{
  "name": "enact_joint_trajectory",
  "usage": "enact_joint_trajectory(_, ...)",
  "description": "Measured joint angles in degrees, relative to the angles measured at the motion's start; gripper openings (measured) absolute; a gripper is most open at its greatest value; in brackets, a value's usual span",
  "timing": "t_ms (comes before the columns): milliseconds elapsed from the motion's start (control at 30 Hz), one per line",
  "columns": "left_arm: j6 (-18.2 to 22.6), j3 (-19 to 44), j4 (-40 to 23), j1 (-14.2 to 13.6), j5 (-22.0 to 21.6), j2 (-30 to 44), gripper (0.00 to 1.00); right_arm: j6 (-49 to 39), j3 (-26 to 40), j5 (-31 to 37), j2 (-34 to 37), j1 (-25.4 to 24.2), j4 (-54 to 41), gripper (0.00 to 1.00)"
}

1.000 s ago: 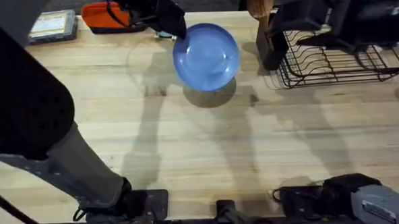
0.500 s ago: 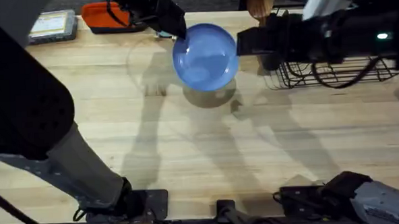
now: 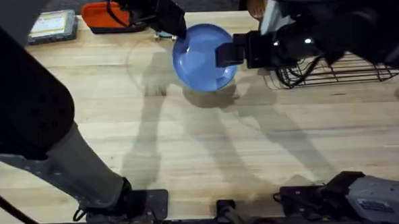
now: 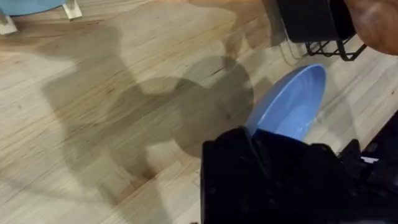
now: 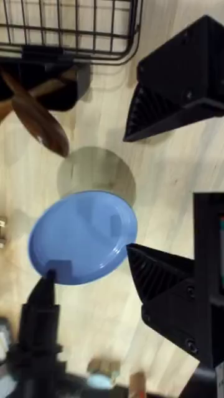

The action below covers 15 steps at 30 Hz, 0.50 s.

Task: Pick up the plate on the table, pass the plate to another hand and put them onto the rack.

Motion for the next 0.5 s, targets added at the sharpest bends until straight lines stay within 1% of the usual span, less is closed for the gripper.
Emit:
enact_joint_trajectory(233,-0.01,0.00,0.00,0.02,0.00,0.00,0.042,0.18,0.00,0.00,4.72,0.00,2.62,0.992)
enact_joint_trajectory(500,0.00,0.00,0.00,0.02,0.00,0.00,0.042,0.19,0.00,-0.09,7.02,0.02,6.90,0.992)
